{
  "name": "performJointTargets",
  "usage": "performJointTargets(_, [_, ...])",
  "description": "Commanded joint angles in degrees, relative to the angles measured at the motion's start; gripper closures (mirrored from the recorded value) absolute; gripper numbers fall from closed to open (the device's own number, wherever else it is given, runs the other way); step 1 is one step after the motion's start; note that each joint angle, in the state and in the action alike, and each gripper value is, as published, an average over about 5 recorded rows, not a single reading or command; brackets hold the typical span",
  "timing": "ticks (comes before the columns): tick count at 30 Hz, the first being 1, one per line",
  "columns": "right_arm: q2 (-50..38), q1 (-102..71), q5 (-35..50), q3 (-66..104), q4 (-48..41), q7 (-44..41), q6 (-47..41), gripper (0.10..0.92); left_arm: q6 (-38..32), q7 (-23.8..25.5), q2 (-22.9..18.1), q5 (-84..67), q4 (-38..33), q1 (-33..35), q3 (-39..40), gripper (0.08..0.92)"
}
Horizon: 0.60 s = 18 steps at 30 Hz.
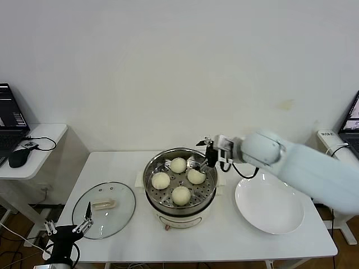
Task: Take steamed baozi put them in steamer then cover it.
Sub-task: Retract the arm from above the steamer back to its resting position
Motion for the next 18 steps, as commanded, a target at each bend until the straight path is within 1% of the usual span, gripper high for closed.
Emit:
performJointTargets(1, [4.30, -65.96, -11.93, 56.08, 6.75, 12.05, 26.95, 0.202, 0.67, -2.06, 0.12, 3.75, 1.07, -0.98, 1.35, 0.177])
performJointTargets(4, [12.25, -74.99, -15.03, 64.76, 5.83, 10.03, 35.00, 0.203, 0.24, -3.21, 0.13, 8.71, 2.42, -1.26, 2.22, 0.177])
performJointTargets(7, [20.14, -80.26, -16.00, 71.09, 5.55, 8.96, 40.15, 0.203, -0.94, -4.43, 0.05, 15.19, 5.03, -2.33, 2.52, 0.177])
performJointTargets(9, [25.34, -82.63, -16.43, 74.29, 5.04, 8.38, 42.42, 0.203, -3.03, -5.81, 0.01, 22.17, 7.44, -3.33, 2.32, 0.177])
performJointTargets(14, [34.69, -85.18, -18.19, 79.14, 3.28, 8.55, 44.54, 0.203, -9.87, -9.71, -0.03, 45.73, 14.29, -6.08, -0.82, 0.177])
performJointTargets(18, [39.77, -86.11, -19.54, 81.84, 3.04, 9.90, 44.61, 0.203, -11.49, -11.34, 0.92, 62.63, 18.54, -7.42, -4.74, 0.177])
